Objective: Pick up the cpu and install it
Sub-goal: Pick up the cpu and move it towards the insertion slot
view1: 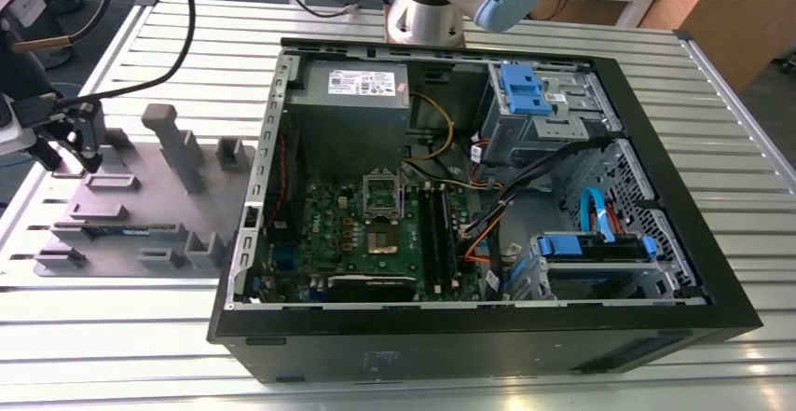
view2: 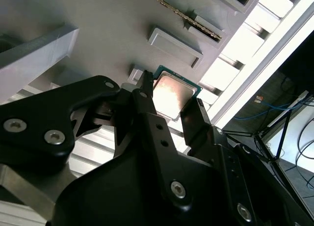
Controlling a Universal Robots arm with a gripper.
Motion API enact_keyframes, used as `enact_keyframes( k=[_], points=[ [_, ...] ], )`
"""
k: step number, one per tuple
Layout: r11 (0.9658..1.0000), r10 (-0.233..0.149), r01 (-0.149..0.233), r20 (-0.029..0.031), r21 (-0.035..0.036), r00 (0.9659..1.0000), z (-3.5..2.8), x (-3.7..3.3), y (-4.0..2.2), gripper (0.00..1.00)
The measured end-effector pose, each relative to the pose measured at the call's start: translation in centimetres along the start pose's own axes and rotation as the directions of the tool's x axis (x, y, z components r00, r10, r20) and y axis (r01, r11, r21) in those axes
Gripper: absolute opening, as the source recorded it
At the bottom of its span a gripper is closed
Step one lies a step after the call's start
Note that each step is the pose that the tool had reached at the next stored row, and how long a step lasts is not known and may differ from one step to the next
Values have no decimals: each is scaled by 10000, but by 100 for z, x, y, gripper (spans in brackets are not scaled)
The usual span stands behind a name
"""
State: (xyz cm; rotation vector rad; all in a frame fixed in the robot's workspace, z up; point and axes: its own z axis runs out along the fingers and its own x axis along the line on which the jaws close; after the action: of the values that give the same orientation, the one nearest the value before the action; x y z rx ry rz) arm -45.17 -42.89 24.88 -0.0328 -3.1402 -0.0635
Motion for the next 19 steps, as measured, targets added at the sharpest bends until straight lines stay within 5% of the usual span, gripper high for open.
enact_keyframes(
  k=[7,19],
  points=[
    [10000,0,0,0,0,10000,-30,0,1,47],
    [10000,1,-1,0,0,10000,-232,0,10,47]
  ],
)
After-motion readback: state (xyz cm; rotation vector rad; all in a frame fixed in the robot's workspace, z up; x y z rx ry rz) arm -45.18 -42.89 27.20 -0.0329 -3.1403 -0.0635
